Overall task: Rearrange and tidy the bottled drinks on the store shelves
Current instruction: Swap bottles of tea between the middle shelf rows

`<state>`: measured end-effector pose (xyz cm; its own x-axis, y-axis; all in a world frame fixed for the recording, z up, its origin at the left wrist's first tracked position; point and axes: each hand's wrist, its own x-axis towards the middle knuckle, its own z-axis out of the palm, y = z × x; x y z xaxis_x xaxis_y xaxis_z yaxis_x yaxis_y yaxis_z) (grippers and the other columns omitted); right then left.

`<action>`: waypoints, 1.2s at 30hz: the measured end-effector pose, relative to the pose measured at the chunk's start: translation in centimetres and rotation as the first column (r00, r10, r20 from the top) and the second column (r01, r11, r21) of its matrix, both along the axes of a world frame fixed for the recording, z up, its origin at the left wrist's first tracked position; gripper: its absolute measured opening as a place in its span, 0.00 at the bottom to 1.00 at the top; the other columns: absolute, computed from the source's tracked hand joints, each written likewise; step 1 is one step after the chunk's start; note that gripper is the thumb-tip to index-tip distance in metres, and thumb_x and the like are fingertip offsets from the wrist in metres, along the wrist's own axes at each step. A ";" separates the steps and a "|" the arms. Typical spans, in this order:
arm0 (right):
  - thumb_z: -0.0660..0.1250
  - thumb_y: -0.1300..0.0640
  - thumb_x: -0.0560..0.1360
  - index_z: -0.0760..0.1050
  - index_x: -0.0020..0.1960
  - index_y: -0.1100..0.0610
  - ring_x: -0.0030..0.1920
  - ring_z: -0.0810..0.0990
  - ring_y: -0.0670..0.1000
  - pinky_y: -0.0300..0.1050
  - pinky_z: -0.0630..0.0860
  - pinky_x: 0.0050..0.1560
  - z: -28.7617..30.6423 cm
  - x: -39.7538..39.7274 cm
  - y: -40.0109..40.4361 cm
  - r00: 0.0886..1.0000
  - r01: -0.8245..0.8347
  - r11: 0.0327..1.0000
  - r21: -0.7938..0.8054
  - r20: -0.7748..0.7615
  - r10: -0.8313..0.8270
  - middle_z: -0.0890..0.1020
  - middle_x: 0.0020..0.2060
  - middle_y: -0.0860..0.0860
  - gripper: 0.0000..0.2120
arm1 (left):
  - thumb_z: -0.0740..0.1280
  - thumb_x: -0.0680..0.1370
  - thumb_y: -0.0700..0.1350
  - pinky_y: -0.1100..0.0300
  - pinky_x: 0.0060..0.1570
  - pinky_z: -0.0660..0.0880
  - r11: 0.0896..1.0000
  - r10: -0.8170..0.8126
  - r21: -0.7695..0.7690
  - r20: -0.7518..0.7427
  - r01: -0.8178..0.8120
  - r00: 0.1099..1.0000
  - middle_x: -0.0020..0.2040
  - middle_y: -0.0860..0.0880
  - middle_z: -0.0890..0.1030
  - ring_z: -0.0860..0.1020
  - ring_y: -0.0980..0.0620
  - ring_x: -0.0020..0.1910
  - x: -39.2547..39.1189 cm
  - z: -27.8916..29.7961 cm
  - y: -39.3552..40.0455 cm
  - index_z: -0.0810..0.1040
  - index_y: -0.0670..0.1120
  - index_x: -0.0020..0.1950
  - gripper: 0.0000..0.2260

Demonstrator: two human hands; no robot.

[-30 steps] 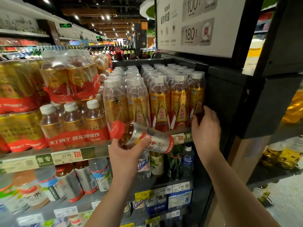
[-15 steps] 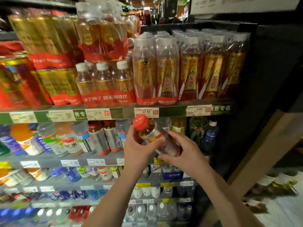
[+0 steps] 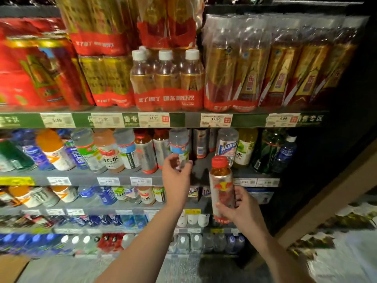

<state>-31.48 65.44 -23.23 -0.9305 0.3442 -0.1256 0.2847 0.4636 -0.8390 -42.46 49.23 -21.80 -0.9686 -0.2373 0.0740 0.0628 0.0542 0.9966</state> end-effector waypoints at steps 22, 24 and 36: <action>0.78 0.44 0.65 0.72 0.51 0.43 0.48 0.81 0.44 0.49 0.80 0.51 -1.8 -6.3 3.8 0.996 -0.072 0.997 -0.016 -0.058 0.071 0.81 0.46 0.40 0.20 | 0.82 0.63 0.52 0.47 0.59 0.77 0.889 0.450 -0.112 0.025 -0.445 0.893 0.53 0.47 0.79 0.79 0.48 0.52 -6.6 -3.4 3.5 0.76 0.47 0.56 0.27; 0.77 0.43 0.65 0.71 0.54 0.44 0.49 0.81 0.46 0.49 0.80 0.51 -1.5 -7.5 3.2 0.993 -0.104 0.995 0.001 -0.055 0.104 0.80 0.46 0.41 0.22 | 0.82 0.62 0.53 0.48 0.57 0.79 0.888 0.460 0.010 0.047 -0.461 0.887 0.50 0.49 0.83 0.82 0.51 0.49 -5.5 -3.7 2.9 0.76 0.51 0.52 0.24; 0.76 0.44 0.67 0.77 0.58 0.56 0.46 0.80 0.51 0.43 0.74 0.43 -0.4 -14.3 -3.3 0.983 -0.001 0.999 0.050 -0.184 0.010 0.82 0.46 0.47 0.24 | 0.80 0.68 0.40 0.72 0.38 0.75 0.903 0.425 0.060 0.005 -0.424 0.905 0.42 0.49 0.81 0.80 0.61 0.37 1.5 -1.4 -4.7 0.75 0.44 0.52 0.18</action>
<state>-45.77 62.10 -23.58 -0.9378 0.3408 0.0654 0.1247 0.5068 -0.8530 -40.92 44.52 -23.23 -0.7745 -0.6302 0.0553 0.0551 0.0199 0.9983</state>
